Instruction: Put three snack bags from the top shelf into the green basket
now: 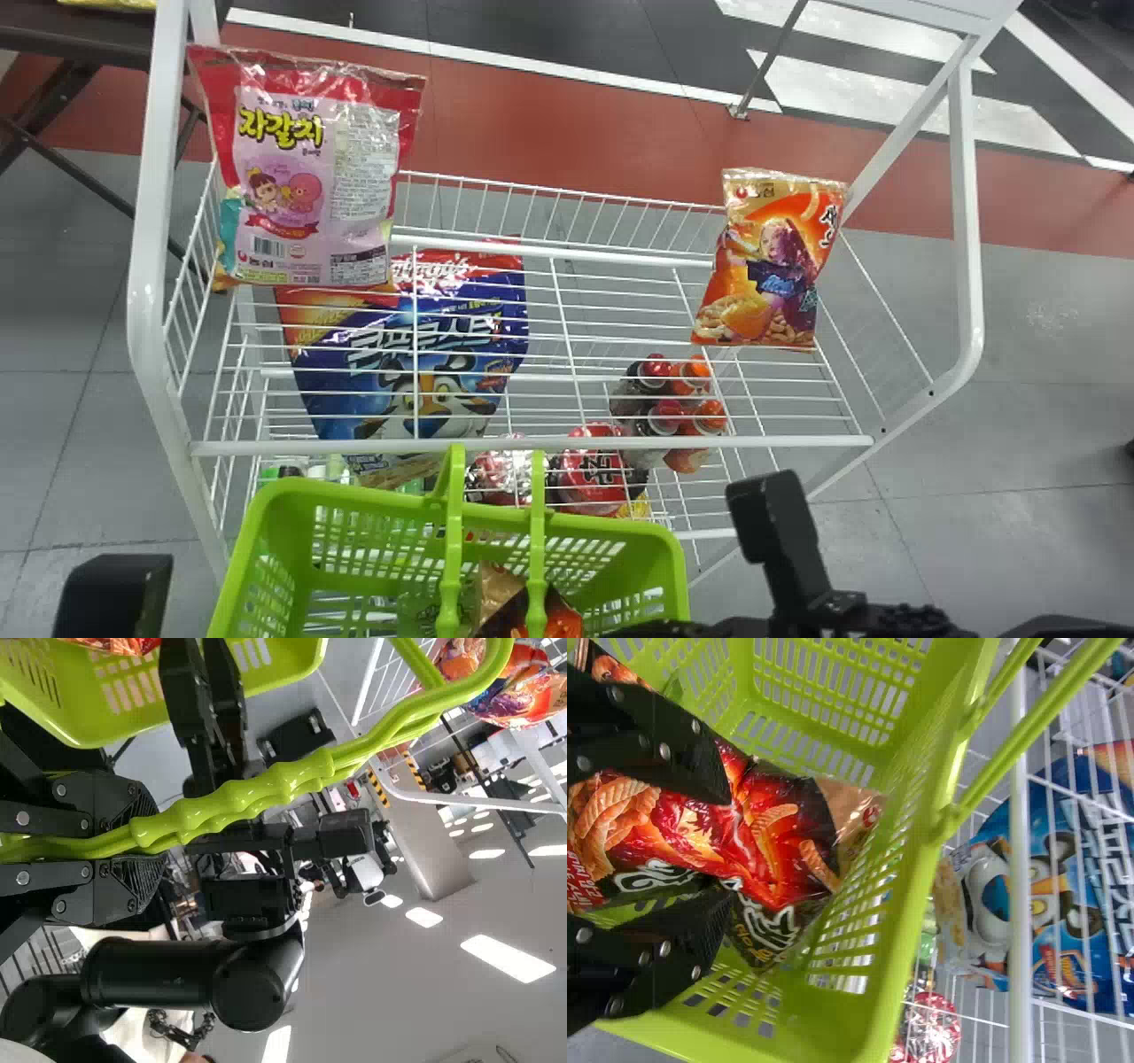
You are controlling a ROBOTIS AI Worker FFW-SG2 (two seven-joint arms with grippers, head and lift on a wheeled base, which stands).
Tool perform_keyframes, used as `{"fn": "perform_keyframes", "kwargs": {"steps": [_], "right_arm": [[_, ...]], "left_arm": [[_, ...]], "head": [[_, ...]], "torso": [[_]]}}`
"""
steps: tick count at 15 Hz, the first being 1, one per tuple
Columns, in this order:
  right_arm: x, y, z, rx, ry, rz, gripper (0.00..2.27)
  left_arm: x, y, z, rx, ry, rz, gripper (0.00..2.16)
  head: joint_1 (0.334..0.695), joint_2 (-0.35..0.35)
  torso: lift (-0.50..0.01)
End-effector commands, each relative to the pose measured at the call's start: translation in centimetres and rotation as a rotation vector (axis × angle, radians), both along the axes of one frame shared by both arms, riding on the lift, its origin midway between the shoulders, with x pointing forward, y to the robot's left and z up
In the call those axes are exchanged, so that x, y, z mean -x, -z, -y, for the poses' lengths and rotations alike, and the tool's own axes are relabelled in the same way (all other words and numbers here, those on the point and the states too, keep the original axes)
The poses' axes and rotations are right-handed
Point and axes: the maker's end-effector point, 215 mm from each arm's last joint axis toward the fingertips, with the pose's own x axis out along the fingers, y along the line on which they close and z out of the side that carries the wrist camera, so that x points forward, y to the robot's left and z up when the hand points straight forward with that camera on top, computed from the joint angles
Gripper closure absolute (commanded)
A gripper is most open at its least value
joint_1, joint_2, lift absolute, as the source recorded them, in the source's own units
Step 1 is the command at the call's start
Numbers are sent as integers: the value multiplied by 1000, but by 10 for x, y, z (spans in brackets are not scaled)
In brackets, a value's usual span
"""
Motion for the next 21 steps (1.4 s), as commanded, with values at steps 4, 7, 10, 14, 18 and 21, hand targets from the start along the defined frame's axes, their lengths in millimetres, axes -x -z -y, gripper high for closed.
{"fn": "perform_keyframes", "kwargs": {"steps": [4,7,10,14,18,21], "right_arm": [[-131,-81,31,-133,111,497,93],[-199,-129,83,-141,238,759,83],[-250,-148,150,47,378,911,90],[-286,-151,216,263,478,1001,90],[-298,-118,269,352,523,952,90],[-295,-96,292,392,537,916,83]], "left_arm": [[-1,-1,2,4,0,0,1413],[1,2,3,0,3,-8,1413],[4,2,6,5,13,-19,1413],[3,3,6,2,12,-16,1413],[1,3,6,-2,8,-13,1409],[-1,4,6,-7,10,-10,1413]], "head": [[695,-350],[695,-350],[695,-350],[695,-350],[695,-350],[695,-350]], "torso": [[-45],[-45],[-45],[-45],[-45],[-45]]}}
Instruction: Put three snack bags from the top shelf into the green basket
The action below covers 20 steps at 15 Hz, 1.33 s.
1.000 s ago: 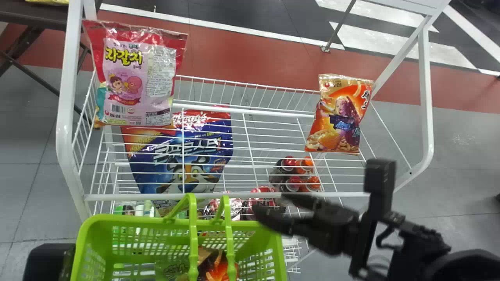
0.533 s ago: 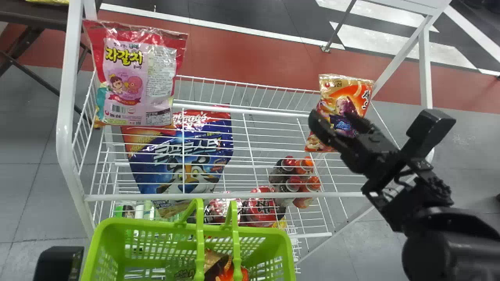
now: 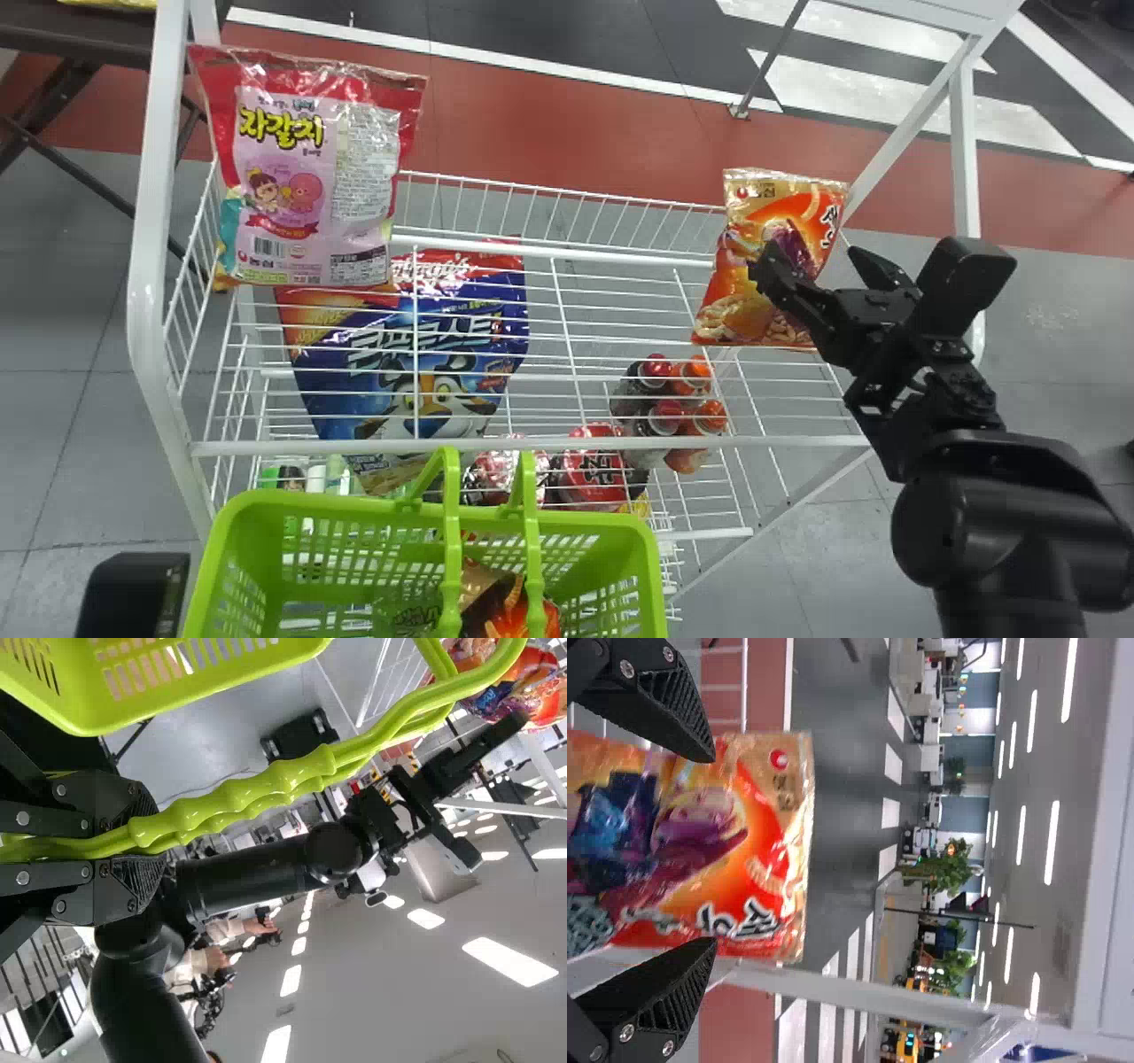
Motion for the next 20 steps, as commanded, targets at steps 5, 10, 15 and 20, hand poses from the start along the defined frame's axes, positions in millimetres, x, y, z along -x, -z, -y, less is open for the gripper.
{"fn": "perform_keyframes", "kwargs": {"steps": [5,10,15,20], "right_arm": [[-3,34,-2,-22,-50,-108,2240],[-4,21,0,-4,-56,-88,2240],[27,-24,-26,-9,-128,-22,2240],[101,-26,-101,-227,-281,-265,2243]], "left_arm": [[-1,2,2,-3,9,-5,1413],[1,1,2,2,12,-4,1413],[0,1,2,-2,8,0,1413],[-1,1,0,-2,6,1,1409]], "head": [[695,-350],[695,-350],[695,-350],[695,-350]], "torso": [[-45],[-45],[-45],[-45]]}}
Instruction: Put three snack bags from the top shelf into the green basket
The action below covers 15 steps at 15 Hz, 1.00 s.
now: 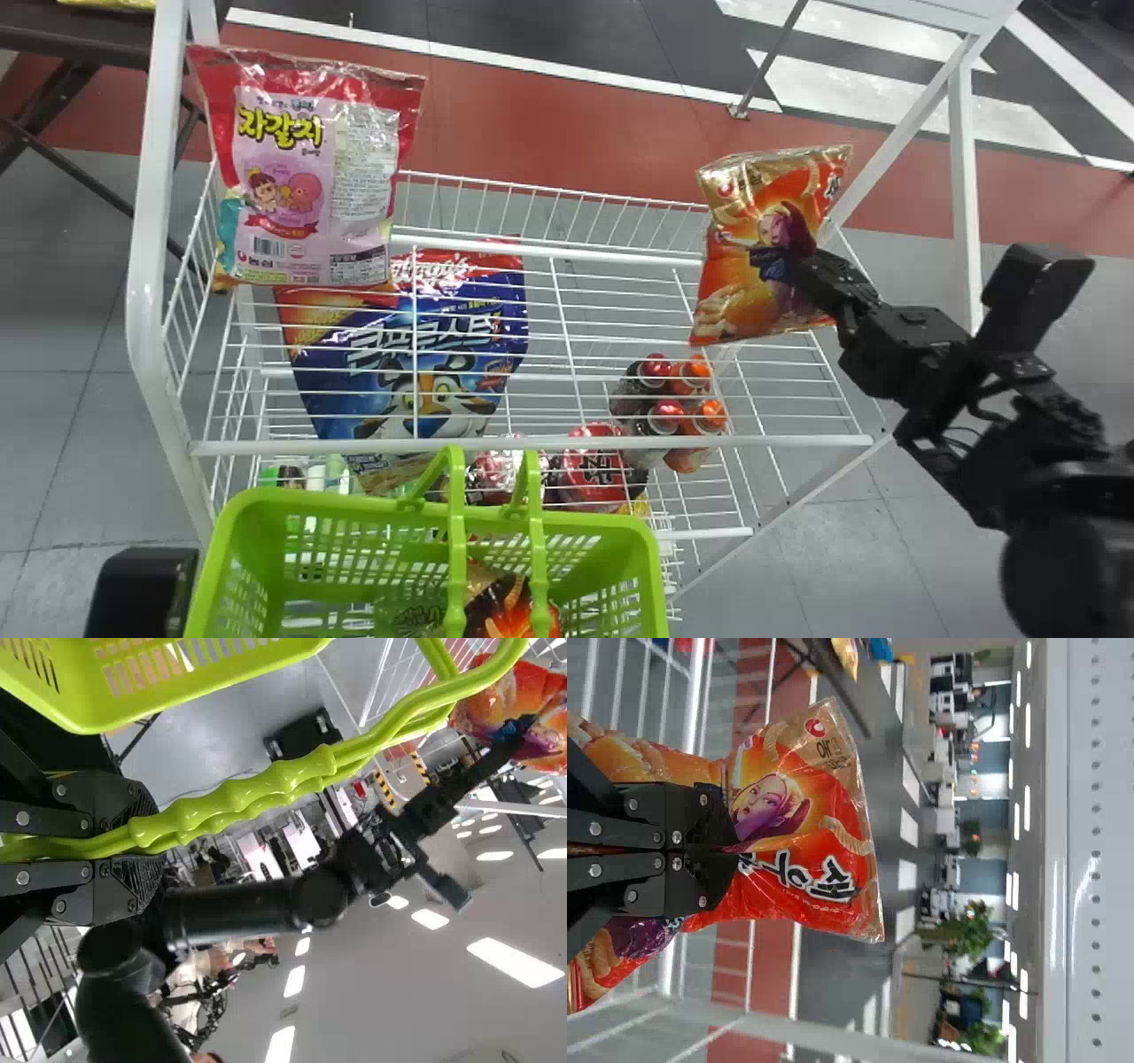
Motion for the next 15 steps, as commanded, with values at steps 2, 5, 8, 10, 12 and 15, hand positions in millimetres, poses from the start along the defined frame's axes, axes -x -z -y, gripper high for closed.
{"fn": "perform_keyframes", "kwargs": {"steps": [2,5,8,10,12,15], "right_arm": [[82,43,-55,-95,-93,-357,2243],[140,43,-106,-183,-220,-499,2243],[158,2,-137,-244,-354,-430,2243],[165,-6,-151,-238,-385,-420,2243],[181,13,-168,-262,-405,-481,2243],[210,55,-198,-322,-439,-613,2243]], "left_arm": [[-1,-1,-2,3,-3,2,1413],[-4,-1,-1,4,-4,8,1413],[-5,0,-2,1,-4,8,1413],[-5,0,-2,1,-4,7,1413],[-6,0,-2,2,-5,10,1413],[-6,1,-1,6,-4,6,1413]], "head": [[695,-350],[695,-350],[695,-350],[695,-350],[695,-350],[695,-350]], "torso": [[-45],[-45],[-45],[-45],[-45],[-45]]}}
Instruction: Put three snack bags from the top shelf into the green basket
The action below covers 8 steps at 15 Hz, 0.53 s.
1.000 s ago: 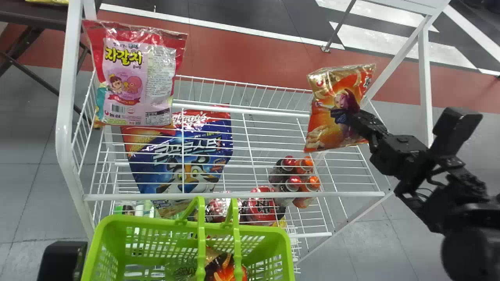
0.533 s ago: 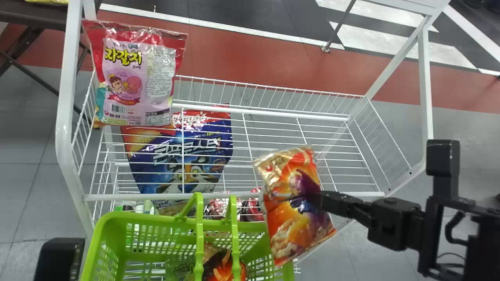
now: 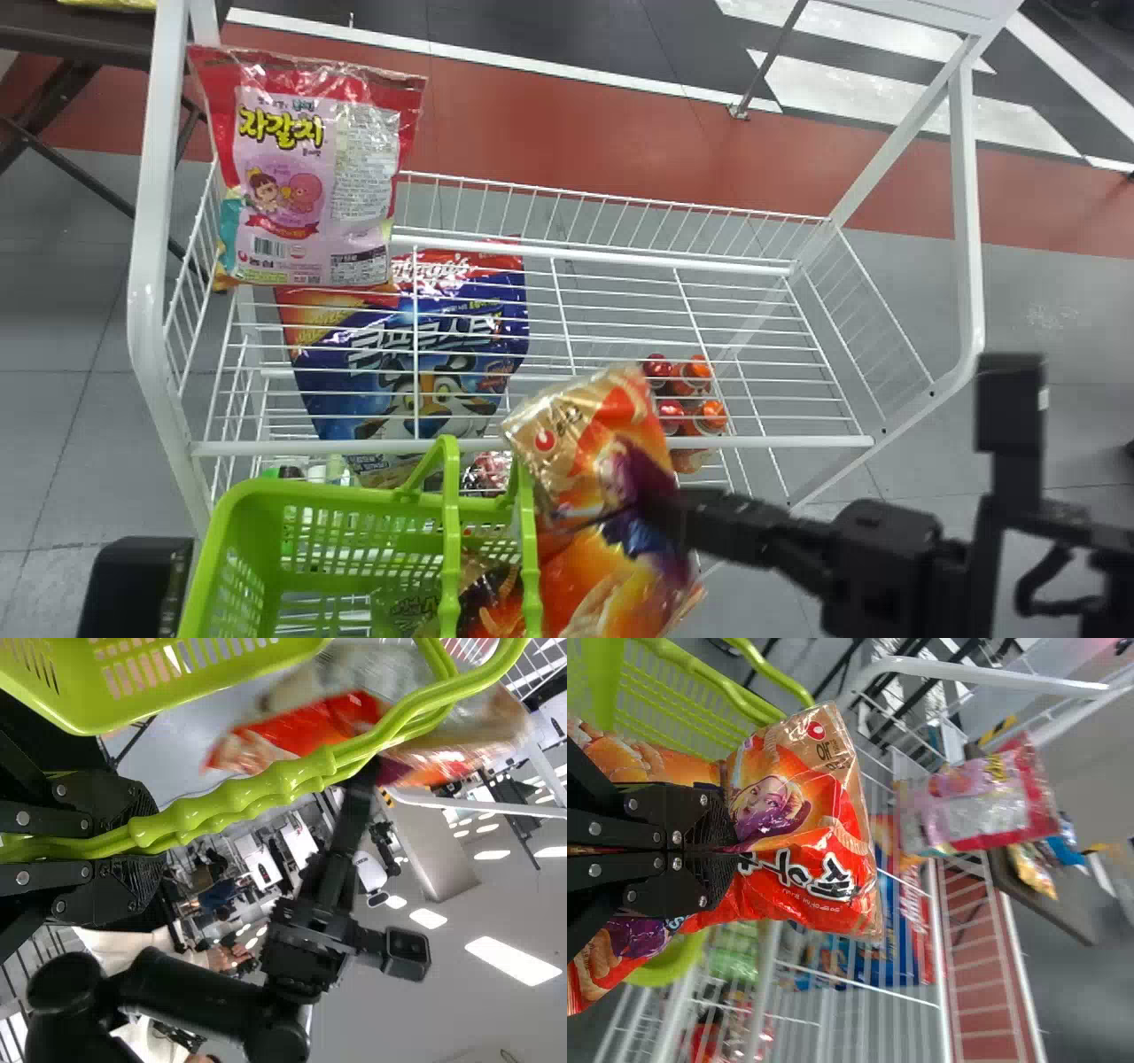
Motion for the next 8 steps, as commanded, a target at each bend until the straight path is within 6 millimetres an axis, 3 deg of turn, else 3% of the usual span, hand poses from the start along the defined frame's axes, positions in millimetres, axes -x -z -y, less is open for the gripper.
{"fn": "perform_keyframes", "kwargs": {"steps": [1,4,8], "right_arm": [[25,29,-25,-51,-42,-109,2243],[39,55,-40,-67,-59,-187,2243],[40,77,-26,26,-10,-217,2243]], "left_arm": [[0,1,0,0,-1,-3,1413],[1,1,1,4,1,-6,1413],[2,-1,0,10,-2,-2,1413]], "head": [[695,-350],[695,-350],[695,-350]], "torso": [[-45],[-45],[-45]]}}
